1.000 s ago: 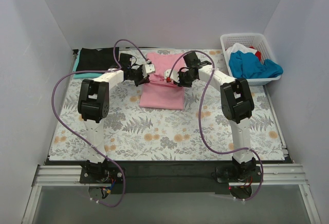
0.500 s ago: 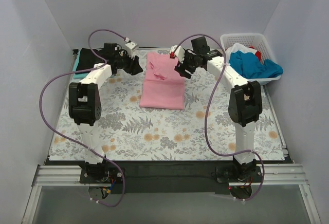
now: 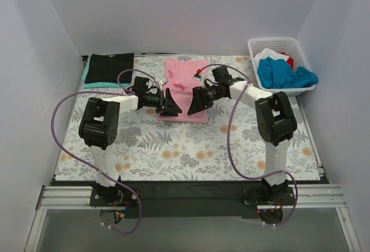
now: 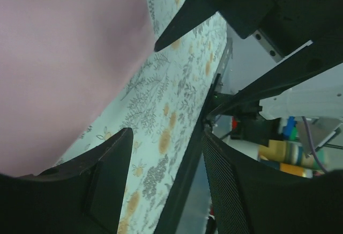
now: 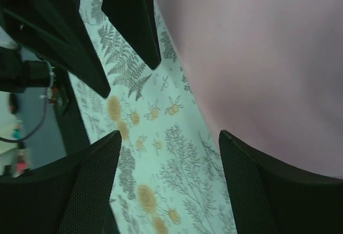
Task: Fold and stack the t-shirts
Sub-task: Fold the tshirt
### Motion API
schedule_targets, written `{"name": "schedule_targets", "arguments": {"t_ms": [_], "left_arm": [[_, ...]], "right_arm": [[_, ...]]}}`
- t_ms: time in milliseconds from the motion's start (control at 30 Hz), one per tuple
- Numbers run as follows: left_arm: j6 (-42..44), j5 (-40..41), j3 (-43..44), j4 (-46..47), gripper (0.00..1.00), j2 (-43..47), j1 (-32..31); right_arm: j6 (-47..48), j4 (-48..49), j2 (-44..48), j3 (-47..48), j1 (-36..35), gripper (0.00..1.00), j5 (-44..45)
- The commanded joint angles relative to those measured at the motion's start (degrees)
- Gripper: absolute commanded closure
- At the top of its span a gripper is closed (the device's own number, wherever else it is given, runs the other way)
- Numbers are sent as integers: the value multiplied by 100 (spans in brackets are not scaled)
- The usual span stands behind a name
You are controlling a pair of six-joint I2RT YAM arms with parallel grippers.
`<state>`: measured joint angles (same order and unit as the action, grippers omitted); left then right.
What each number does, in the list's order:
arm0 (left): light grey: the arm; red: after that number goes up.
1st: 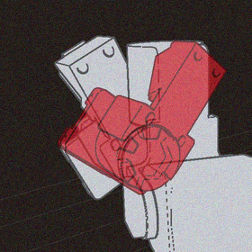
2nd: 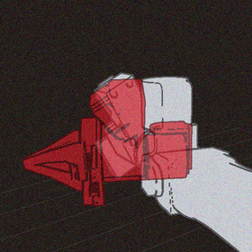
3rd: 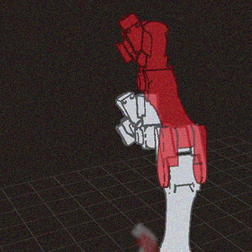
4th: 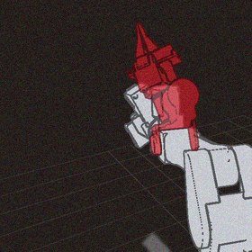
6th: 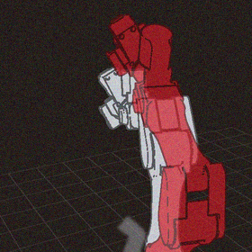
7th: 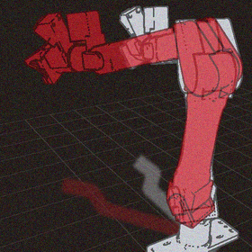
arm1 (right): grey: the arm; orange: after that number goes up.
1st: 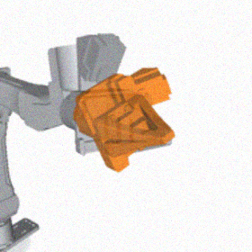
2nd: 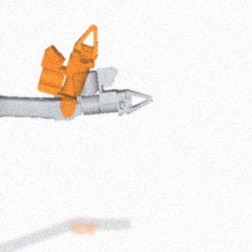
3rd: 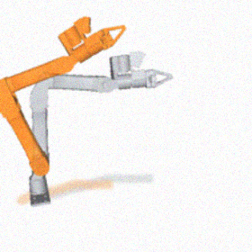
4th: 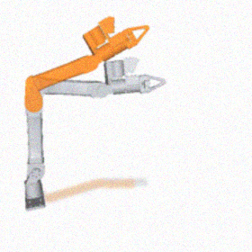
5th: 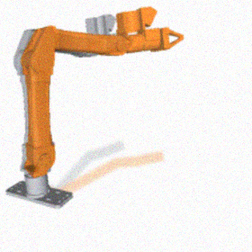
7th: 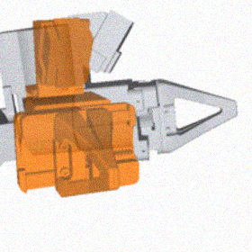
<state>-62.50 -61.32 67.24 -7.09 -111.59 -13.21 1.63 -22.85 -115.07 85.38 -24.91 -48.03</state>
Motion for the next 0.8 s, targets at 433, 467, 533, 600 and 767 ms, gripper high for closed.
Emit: {"name": "schedule_targets", "arguments": {"t_ms": [433,467,533,600,767], "left_arm": [[-2170,173,-1336,2168,45,-847,627],[-2161,208,-1380,2168,45,-821,644],[-2117,340,-1564,2116,45,-681,688],[-2047,445,-1670,2046,44,-575,758],[-2135,446,-2022,2028,44,-373,908]], "right_arm": [[-2351,2030,-1009,-1577,618,20,-251],[-2334,2013,-1009,-1647,679,20,-181],[-2229,1777,-974,-1674,715,20,47],[-1948,1548,-939,-1648,733,19,188],[-1333,889,-755,-1525,733,19,303]]}}
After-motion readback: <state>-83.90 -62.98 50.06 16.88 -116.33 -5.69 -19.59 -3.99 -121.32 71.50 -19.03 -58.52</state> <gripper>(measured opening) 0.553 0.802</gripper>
